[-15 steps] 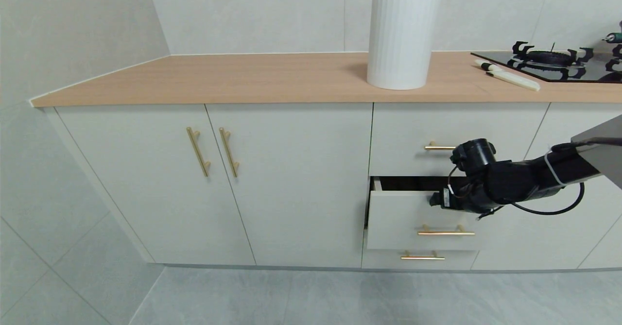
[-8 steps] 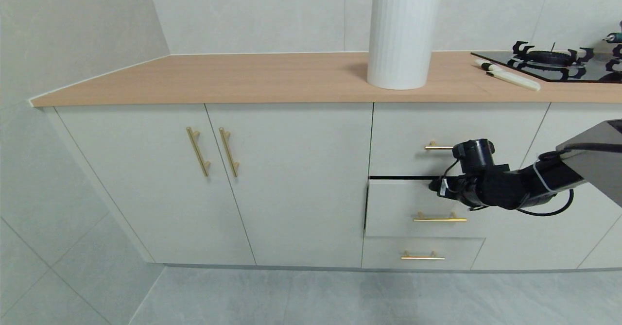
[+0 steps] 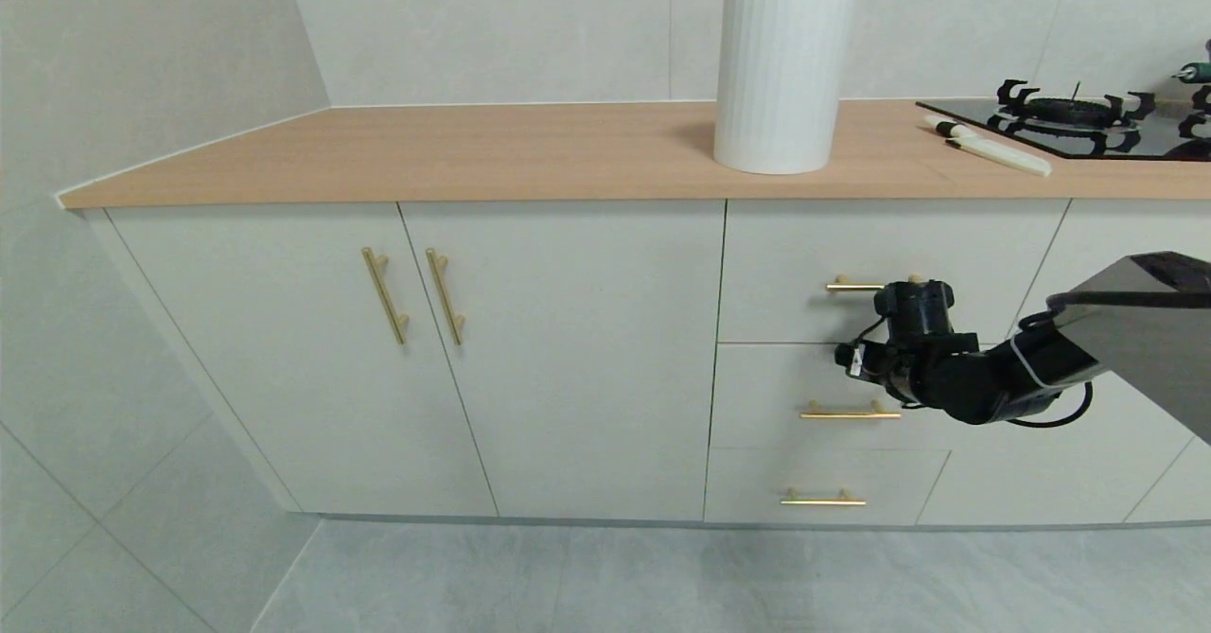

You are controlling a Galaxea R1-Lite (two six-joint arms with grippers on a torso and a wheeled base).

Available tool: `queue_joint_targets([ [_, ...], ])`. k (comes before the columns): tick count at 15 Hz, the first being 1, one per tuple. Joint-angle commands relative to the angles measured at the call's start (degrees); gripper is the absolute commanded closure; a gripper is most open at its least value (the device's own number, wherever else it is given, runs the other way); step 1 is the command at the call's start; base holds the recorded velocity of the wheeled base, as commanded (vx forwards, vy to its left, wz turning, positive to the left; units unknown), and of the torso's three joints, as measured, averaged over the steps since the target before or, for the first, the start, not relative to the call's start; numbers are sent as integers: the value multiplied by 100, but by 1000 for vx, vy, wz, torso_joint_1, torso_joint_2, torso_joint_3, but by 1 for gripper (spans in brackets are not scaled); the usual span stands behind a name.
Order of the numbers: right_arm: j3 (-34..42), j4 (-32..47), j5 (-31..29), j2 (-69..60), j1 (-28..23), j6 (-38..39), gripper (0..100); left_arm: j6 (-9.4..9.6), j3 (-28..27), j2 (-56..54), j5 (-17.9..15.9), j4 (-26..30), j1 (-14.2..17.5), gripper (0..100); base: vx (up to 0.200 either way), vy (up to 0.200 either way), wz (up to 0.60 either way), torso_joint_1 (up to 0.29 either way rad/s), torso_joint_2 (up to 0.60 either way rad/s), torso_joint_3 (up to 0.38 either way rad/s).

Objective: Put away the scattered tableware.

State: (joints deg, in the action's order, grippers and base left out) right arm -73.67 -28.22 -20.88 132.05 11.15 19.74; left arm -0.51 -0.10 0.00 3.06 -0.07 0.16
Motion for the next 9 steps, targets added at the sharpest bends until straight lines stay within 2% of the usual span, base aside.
queue_joint_targets([
  [1,2,-105,-21,49,1,4,0,-2,1,0,2,-1,2,0,0,0,0,0,0,0],
  [3,169,-96,-12,-232,1,-5,0,-2,1,0,2,-1,2,0,0,0,0,0,0,0],
  [7,916,-96,14,-1586,115,-31,0,-2,1,0,2,-1,2,0,0,0,0,0,0,0],
  [9,1768,-96,-91,-3115,124,-102,0,-2,1,0,2,-1,2,0,0,0,0,0,0,0],
])
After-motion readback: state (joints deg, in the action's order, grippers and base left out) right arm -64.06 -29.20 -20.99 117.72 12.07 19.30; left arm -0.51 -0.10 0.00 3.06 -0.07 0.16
